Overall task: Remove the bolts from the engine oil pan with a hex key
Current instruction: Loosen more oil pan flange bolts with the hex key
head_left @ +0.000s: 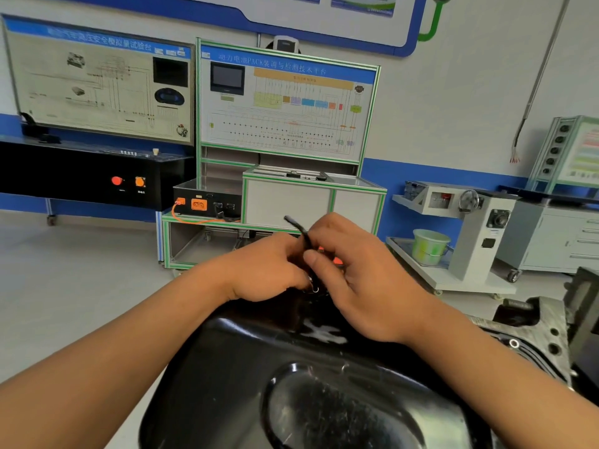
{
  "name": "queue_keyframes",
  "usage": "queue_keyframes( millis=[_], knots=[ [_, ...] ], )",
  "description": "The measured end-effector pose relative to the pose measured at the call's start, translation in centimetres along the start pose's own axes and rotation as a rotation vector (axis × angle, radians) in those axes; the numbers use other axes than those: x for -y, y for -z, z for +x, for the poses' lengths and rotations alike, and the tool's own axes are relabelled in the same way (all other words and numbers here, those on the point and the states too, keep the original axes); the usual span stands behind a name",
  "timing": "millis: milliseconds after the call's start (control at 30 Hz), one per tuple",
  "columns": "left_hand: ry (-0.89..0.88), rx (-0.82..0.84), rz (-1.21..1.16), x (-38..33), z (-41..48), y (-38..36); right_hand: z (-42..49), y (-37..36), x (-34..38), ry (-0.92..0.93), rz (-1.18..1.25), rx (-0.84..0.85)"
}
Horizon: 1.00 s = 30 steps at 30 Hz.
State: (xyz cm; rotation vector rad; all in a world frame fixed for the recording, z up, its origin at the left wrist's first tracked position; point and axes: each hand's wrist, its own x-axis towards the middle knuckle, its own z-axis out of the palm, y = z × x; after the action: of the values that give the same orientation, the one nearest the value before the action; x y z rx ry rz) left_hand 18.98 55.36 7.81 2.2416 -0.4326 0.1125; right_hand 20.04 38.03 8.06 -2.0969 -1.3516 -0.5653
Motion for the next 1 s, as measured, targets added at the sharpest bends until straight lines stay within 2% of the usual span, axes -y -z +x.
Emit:
queue_keyframes(
  millis=[133, 333, 500, 700, 900, 1000],
  knots=[
    [-0.079, 0.004, 0.042, -0.3, -0.2, 0.0, 0.2, -0.2, -0.1, 0.063, -0.013, 0.033],
    [-0.03, -0.02, 0.05, -0.2, -0.1, 0.0, 0.2, -0.1, -0.4, -0.03, 0.121, -0.123],
    [0.114, -0.066, -0.012, 0.7, 0.6, 0.3, 0.2, -0.1, -0.3, -0.034, 0.091, -0.062],
    [0.105, -0.009, -0.042, 1.3, 1.0, 0.1, 0.1, -0.1, -0.3, -0.084, 0.161, 0.036],
    [0.076, -0.027, -0.033, 1.4, 1.0, 0.2, 0.1, -0.2, -0.4, -0.077, 0.279, -0.041],
    [0.09, 0.004, -0.09, 1.1, 0.8, 0.2, 0.1, -0.2, -0.5, -0.064, 0.239, -0.068]
  ],
)
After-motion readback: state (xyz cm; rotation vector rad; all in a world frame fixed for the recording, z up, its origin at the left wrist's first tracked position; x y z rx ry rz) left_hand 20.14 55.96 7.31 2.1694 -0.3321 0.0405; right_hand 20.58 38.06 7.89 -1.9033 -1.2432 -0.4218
